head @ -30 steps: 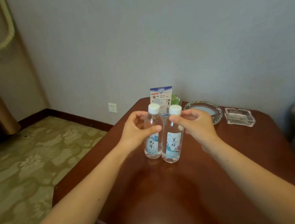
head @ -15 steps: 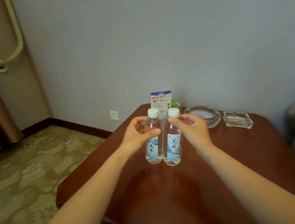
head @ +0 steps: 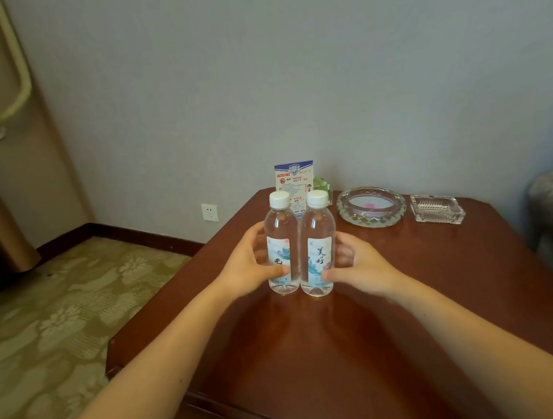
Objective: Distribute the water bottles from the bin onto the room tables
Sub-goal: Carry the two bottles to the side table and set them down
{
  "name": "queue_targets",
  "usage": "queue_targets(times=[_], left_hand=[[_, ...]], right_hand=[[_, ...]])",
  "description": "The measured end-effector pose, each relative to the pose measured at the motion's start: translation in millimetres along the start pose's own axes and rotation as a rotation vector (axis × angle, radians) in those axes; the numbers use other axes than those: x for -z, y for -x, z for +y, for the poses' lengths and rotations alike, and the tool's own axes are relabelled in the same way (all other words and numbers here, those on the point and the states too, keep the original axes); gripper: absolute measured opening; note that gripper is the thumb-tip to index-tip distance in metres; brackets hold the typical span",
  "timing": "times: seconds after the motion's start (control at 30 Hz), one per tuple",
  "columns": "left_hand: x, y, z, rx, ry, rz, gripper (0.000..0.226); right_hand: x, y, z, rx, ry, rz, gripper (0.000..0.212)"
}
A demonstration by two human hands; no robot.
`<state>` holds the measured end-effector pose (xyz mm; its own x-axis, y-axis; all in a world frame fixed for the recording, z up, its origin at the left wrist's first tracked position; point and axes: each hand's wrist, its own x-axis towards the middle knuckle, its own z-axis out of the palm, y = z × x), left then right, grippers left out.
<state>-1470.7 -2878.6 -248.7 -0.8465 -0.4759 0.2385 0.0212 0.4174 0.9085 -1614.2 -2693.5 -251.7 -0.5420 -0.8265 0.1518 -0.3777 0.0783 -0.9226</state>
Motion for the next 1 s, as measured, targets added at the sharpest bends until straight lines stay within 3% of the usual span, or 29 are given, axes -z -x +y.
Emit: queue_targets(times=[0.4, 1.0], left_hand=[[-8.5, -2.8, -5.8, 0.001, -0.066, 0.108, 0.073], [-7.0, -20.3, -14.1, -0.017, -0.085, 0.079, 0.079]], right_hand=[[-14.9, -10.1, 13.7, -0.021, 0.051, 0.180, 0.067], [-20.9, -23.4, 20.7, -0.008, 0.080, 0.224, 0.073]])
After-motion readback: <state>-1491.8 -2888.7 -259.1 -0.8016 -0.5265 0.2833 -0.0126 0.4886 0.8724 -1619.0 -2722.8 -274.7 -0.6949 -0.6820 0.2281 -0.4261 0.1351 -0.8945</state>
